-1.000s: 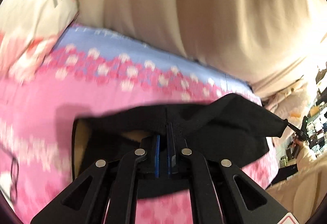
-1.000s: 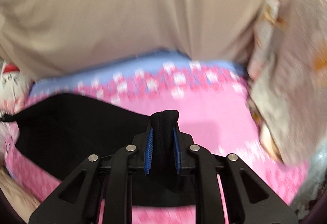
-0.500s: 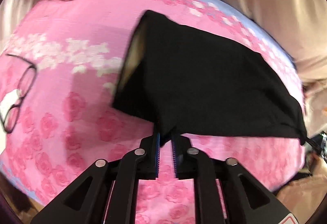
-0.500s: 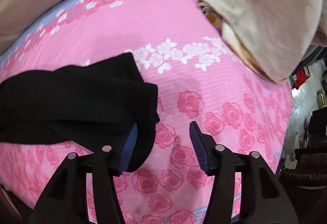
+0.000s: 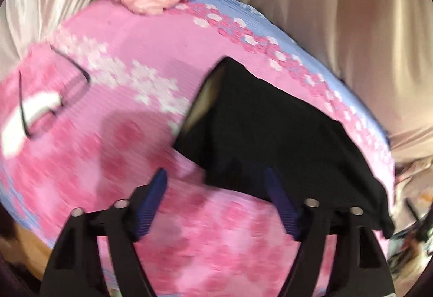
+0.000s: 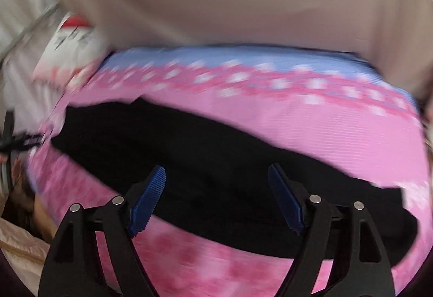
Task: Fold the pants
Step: 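Lift the waistband with both tools and fold it over toward the leg cuffs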
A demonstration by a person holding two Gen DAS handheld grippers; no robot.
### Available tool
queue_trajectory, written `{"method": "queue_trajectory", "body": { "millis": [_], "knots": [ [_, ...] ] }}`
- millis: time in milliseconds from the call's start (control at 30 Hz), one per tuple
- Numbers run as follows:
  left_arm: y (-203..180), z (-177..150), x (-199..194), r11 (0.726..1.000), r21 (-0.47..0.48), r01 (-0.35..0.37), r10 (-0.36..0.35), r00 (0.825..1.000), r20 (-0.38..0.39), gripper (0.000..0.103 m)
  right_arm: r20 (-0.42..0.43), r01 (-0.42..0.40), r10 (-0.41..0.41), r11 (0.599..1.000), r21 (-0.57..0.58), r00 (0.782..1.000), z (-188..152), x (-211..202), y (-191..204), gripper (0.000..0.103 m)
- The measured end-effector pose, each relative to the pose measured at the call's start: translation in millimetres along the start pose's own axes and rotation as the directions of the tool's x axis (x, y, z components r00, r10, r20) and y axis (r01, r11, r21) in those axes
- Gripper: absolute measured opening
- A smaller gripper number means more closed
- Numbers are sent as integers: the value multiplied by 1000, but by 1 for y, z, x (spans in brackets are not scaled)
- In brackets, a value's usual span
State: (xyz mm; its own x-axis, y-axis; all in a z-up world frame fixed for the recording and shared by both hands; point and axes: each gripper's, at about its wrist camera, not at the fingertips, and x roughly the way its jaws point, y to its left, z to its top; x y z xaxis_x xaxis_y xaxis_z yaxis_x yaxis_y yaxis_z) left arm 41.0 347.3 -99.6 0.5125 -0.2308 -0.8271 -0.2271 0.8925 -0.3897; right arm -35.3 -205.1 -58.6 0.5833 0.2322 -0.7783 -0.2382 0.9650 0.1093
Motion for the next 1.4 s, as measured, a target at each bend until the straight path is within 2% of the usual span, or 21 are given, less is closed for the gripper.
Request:
{"method": "queue_trajectory", "body": {
  "millis": [33, 133, 233, 300, 367, 400, 467, 500, 567, 667, 767, 800, 833, 933, 967, 1033, 1100, 1167, 1300, 1367, 1400],
  "knots": [
    [-1, -6, 5, 999, -40, 13, -13, 1000, 1, 74, -43, -31, 29, 998, -61, 999, 2, 21, 31, 77],
    [0, -21, 21, 986, -166, 32, -34, 999, -8, 74, -95, -75, 57, 979, -189, 994, -2, 50, 92, 77],
    [2, -30, 35, 967, -251, 43, -45, 999, -5, 74, -120, -95, 68, 965, -242, 990, -2, 61, 129, 77],
    [5, -27, 39, 953, -298, 50, -47, 999, 16, 70, -131, -112, 81, 962, -251, 988, -2, 64, 145, 77],
    [4, -18, 40, 947, -310, 84, -74, 996, 45, 39, -135, -102, 70, 963, -249, 988, 1, 67, 153, 77],
    [2, -11, 43, 950, -299, 86, -79, 996, 34, 34, -136, -90, 58, 966, -243, 989, 1, 68, 154, 77],
    [-5, 1, 53, 970, -226, 86, -94, 995, -24, 6, -135, -59, 29, 972, -227, 990, -1, 66, 152, 77],
    [-10, 9, 60, 986, -156, 60, -73, 994, -77, 6, -135, -43, 14, 975, -217, 991, 0, 67, 151, 77],
    [-12, 23, 59, 994, -90, 62, -72, 992, -101, 5, -127, -8, -17, 980, -197, 992, 3, 63, 146, 77],
    [-14, 52, 32, 994, -11, 113, -114, 993, -41, 5, -88, 35, -48, 989, -147, 995, 9, 49, 134, 77],
    [-12, 80, 15, 993, 108, 54, -54, 999, -6, 7, -68, 71, -74, 996, -51, 995, 8, 37, 109, 82],
    [-3, 86, 21, 992, 128, 18, -15, 1000, -20, 7, -69, 85, -87, 996, -34, 994, 5, 36, 103, 87],
    [9, 87, 32, 993, 114, -1, 8, 998, -56, 7, -73, 109, -109, 994, -11, 991, 0, 36, 94, 88],
    [42, 66, 75, 996, 59, -61, 71, 978, -194, 10, -132, 197, -184, 975, 100, 974, -28, 32, 50, 88],
    [44, 59, 77, 996, 50, -69, 77, 978, -192, 10, -140, 231, -208, 957, 177, 968, -41, 21, 27, 88],
    [40, 47, 63, 997, -2, -81, 81, 992, -102, 10, -138, 290, -260, 913, 288, 956, -62, -3, -9, 88],
    [38, 39, 51, 991, -49, -122, 120, 992, -41, 13, -163, 362, -324, 840, 403, 932, -90, -31, -56, 88],
    [38, 31, 42, 978, -75, -193, 193, 981, -15, 23, -198, 433, -388, 743, 511, 900, -118, -63, -110, 88],
    [30, 18, 16, 951, -135, -277, 284, 958, 39, 27, -235, 514, -479, 614, 600, 846, -151, -110, -188, 88],
    [13, 15, 5, 947, -109, -302, 311, 947, 76, 43, -225, 503, -482, 588, 633, 847, -161, -123, -220, 89],
    [-5, 12, -2, 947, -73, -313, 319, 942, 105, 47, -224, 495, -476, 578, 649, 850, -166, -127, -236, 89]
  ]
}}
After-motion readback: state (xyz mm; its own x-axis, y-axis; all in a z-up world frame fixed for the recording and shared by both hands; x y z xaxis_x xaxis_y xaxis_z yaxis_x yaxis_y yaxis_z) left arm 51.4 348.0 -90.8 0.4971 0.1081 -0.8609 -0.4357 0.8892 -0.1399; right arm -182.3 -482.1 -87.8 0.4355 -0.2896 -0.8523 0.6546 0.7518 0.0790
